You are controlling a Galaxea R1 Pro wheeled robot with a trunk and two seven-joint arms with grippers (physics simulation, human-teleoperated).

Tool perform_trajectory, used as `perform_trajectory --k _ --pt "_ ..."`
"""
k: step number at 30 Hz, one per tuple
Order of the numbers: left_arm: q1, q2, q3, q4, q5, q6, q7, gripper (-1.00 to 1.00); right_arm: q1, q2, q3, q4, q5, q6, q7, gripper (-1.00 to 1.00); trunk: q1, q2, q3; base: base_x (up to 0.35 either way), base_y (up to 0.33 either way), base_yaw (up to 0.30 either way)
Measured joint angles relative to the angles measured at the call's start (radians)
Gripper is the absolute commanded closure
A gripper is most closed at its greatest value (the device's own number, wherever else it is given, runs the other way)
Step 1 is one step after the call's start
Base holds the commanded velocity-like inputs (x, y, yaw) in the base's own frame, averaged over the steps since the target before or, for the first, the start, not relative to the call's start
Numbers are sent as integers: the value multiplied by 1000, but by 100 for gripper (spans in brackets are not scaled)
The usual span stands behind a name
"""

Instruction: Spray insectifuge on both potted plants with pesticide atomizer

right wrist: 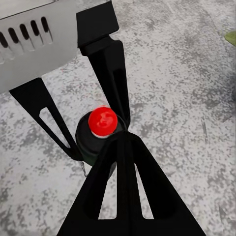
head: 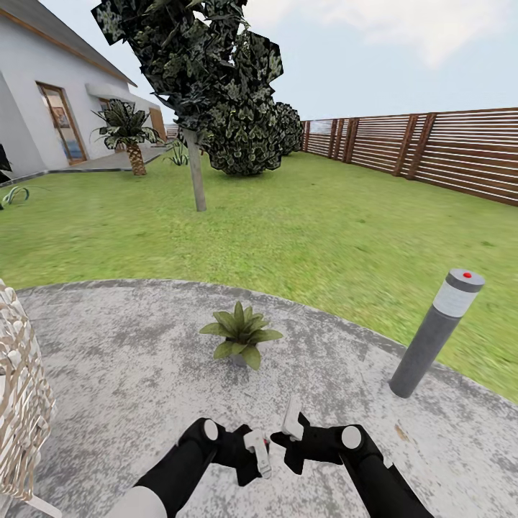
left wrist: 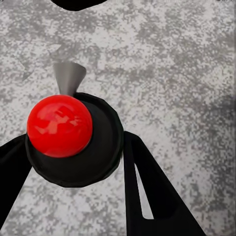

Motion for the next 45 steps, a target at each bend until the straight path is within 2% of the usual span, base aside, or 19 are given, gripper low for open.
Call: perform_trajectory --k 26,45 --pt "-2 -18 0 0 0 0 -2 100 0 0 0 0 0 0 0 100 0 0 0 0 0 0" --pt "-1 -14 0 2 -2 1 2 100 0 0 0 -1 1 0 0 100 0 0 0 0 0 0"
